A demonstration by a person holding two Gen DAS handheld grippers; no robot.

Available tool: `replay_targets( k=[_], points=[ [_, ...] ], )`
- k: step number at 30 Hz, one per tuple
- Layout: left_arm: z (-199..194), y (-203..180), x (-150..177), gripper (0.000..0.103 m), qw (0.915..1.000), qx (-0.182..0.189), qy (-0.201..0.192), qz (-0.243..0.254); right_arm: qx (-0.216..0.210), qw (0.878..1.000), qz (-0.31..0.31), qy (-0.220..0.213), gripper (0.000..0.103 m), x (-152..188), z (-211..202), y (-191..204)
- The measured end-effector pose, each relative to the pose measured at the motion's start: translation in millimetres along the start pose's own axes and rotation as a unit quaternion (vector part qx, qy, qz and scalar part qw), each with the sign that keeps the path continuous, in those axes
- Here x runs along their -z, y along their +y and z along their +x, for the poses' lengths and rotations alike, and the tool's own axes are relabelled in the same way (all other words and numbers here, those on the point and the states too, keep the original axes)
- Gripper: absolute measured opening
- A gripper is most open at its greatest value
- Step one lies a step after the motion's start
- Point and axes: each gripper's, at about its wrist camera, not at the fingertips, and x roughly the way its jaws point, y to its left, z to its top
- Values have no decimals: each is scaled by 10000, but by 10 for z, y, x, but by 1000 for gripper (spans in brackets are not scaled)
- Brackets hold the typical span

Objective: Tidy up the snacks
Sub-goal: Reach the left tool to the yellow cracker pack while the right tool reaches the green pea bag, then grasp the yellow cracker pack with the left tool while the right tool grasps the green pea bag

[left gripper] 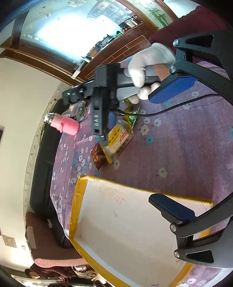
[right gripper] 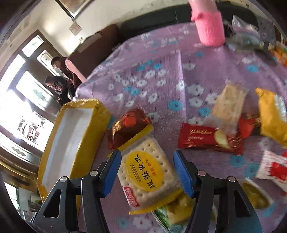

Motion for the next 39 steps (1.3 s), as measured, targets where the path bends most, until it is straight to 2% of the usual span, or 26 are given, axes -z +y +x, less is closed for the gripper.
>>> replay_targets(
  k=[2, 5, 6, 7, 11, 15, 19, 22, 24, 26, 28, 30, 34, 36, 37, 39],
  points=[
    [-6, 53, -10, 101, 10000, -49, -13, -47, -175, 9997, -80, 180, 60, 84, 29, 82],
    [27, 99, -17, 101, 9999, -65, 32, -103, -890, 9940, -270, 582, 59, 288, -61, 216],
    [40, 94, -18, 101, 9999, -57, 50, -88, -1147, 9912, -327, 579, 58, 349, -153, 235],
    [51, 80, -19, 101, 10000, -49, 65, -49, -1203, 9911, -332, 469, 59, 385, -253, 225],
    [131, -58, -74, 101, 9993, 80, 177, 313, -679, 9965, -225, -434, 61, 495, -769, -33],
    [397, -294, -274, 93, 9952, 15, 370, 905, -478, 9939, 179, -978, 66, 557, -984, -389],
    [853, -308, -506, 93, 9917, -168, 837, 959, -454, 9921, 430, -1089, 66, 601, -993, -600],
    [1110, -284, -608, 93, 9897, -268, 1054, 932, -573, 9897, 410, -1250, 65, 662, -1100, -665],
    [1271, -262, -642, 93, 9871, -474, 1177, 981, -601, 9891, 355, -1295, 66, 676, -1111, -664],
    [1394, -246, -641, 93, 9845, -483, 1363, 992, -612, 9891, 289, -1311, 66, 690, -1109, -655],
    [1440, -297, -630, 93, 9821, -629, 1359, 1142, -660, 9888, 253, -1314, 66, 702, -1124, -638],
    [1514, -331, -603, 93, 9788, -559, 1563, 1201, -756, 9878, 218, -1344, 66, 715, -1156, -629],
    [1627, -461, -489, 92, 9668, -1018, 1609, 1704, -875, 9846, 196, -1502, 67, 720, -1252, -620],
    [1599, -472, -474, 73, 9684, -985, 1524, 1712, -897, 9828, 281, -1591, 68, 722, -1299, -669],
    [1570, -465, -485, 68, 9687, -1040, 1483, 1697, -879, 9821, 351, -1628, 68, 719, -1313, -708],
    [1522, -427, -491, 68, 9715, -988, 1434, 1608, -756, 9810, 508, -1713, 68, 702, -1330, -807]
  ],
)
